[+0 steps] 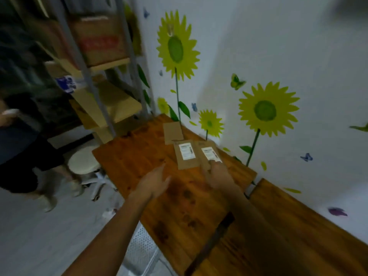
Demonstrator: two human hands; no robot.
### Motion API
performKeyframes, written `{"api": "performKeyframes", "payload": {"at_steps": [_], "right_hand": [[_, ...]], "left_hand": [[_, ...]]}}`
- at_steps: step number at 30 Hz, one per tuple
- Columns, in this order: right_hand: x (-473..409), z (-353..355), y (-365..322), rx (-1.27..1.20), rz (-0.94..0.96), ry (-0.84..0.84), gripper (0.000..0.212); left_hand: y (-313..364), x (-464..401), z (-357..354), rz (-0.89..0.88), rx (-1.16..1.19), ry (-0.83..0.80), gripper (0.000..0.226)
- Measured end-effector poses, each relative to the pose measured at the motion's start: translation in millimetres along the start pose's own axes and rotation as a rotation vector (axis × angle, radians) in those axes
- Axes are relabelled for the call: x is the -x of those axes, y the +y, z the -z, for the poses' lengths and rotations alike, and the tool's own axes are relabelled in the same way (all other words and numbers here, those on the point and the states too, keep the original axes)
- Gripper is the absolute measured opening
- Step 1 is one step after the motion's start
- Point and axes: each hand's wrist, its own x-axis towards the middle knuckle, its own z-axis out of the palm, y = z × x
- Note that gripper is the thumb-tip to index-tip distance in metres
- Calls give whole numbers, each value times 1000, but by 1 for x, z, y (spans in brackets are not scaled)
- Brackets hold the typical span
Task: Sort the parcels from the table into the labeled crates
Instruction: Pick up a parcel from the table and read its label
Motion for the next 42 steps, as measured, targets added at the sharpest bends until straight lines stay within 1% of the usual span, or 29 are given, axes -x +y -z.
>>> {"api": "performKeyframes", "payload": {"at_steps": [2, 4, 6, 8, 9, 11, 13, 15, 17, 20, 22, 24, 25, 26, 27, 29, 32, 36, 39, 40, 41, 42], "right_hand": [[-27, -8, 17, -23, -140, 1, 52], [-61, -17, 37, 1, -201, -2, 50], [-93, -24, 54, 1, -251, -2, 43], [-135, -39, 78, -53, -358, 24, 39], [-156, -45, 89, -74, -387, 54, 40], [-207, -68, 123, -84, -416, 69, 48], [-250, -91, 153, -100, -430, 44, 56], [-280, -109, 172, -87, -446, 47, 58], [-297, -117, 180, -116, -473, 60, 55], [-305, -121, 179, -259, -538, 19, 43], [-302, -120, 175, -368, -562, 42, 35], [-288, -115, 163, -555, -594, 133, 20], [-276, -110, 153, -663, -592, 206, 10], [-263, -104, 141, -733, -585, 285, 9], [-250, -97, 128, -789, -574, 366, 14], [-222, -83, 102, -891, -561, 480, 15], [-181, -64, 59, -991, -581, 532, 16], [-128, -42, -9, -1088, -540, 569, 20], [-84, -34, -64, -1087, -534, 590, 31], [-69, -34, -79, -1034, -553, 624, 39], [-54, -31, -96, -932, -584, 688, 51], [-41, -26, -108, -775, -598, 774, 66]], "left_hand": [[5, -40, -11, -77, 13, -87, 59], [14, -84, -23, -173, 41, -157, 53], [23, -125, -34, -260, 65, -188, 50], [32, -176, -52, -273, 70, -223, 49], [35, -199, -60, -275, 60, -230, 50], [45, -250, -82, -234, 78, -266, 52], [54, -291, -101, -218, 60, -290, 53], [60, -327, -120, -199, 52, -283, 54], [65, -353, -143, -167, 73, -305, 55], [72, -366, -166, -80, 192, -299, 36], [77, -369, -173, -19, 342, -297, 27], [78, -370, -171, 30, 512, -289, 30], [77, -368, -168, 65, 605, -295, 32], [75, -364, -164, 92, 690, -308, 31], [73, -357, -158, 101, 759, -318, 29], [70, -334, -140, 67, 865, -313, 25], [62, -296, -95, -34, 923, -284, 25], [41, -248, -29, -117, 1059, -323, 29], [16, -218, 27, -239, 1073, -379, 30], [6, -212, 48, -303, 1059, -423, 31], [-4, -210, 69, -387, 1006, -481, 32], [-11, -209, 90, -484, 907, -550, 32]]}}
